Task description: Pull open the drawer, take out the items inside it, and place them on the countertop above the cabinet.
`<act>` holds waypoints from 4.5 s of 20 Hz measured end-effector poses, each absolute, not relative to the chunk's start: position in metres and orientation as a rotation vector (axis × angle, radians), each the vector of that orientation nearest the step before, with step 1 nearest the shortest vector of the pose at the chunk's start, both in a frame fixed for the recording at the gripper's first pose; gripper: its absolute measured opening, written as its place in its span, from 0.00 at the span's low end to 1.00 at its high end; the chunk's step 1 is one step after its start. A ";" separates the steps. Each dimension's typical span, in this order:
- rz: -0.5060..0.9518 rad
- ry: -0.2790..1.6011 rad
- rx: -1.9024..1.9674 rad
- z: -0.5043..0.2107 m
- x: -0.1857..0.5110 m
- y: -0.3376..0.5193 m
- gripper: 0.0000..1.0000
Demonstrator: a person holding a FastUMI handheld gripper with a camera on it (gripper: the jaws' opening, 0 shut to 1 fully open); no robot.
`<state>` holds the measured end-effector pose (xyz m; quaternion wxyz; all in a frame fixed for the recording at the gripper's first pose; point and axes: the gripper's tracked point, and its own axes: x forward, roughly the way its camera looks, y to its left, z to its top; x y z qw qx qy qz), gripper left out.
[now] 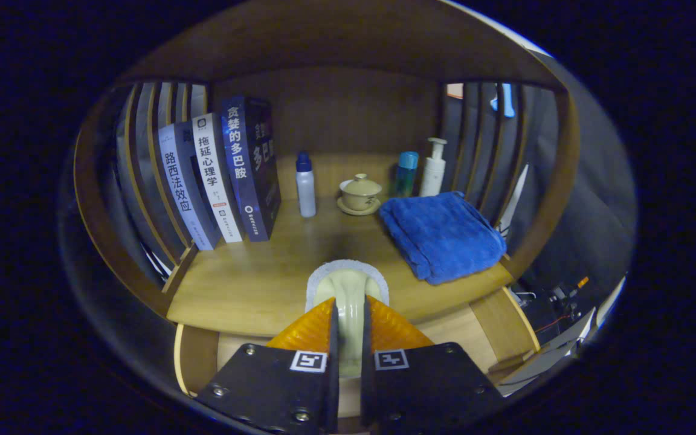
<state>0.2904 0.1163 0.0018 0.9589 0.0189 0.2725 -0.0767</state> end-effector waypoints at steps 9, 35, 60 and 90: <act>-0.139 0.516 0.012 -0.017 0.345 0.126 0.15; -0.086 0.168 0.058 0.054 0.280 0.106 0.97; -0.073 0.236 0.089 -0.107 0.083 0.106 0.98; -0.032 0.286 0.177 -0.112 0.151 0.106 0.97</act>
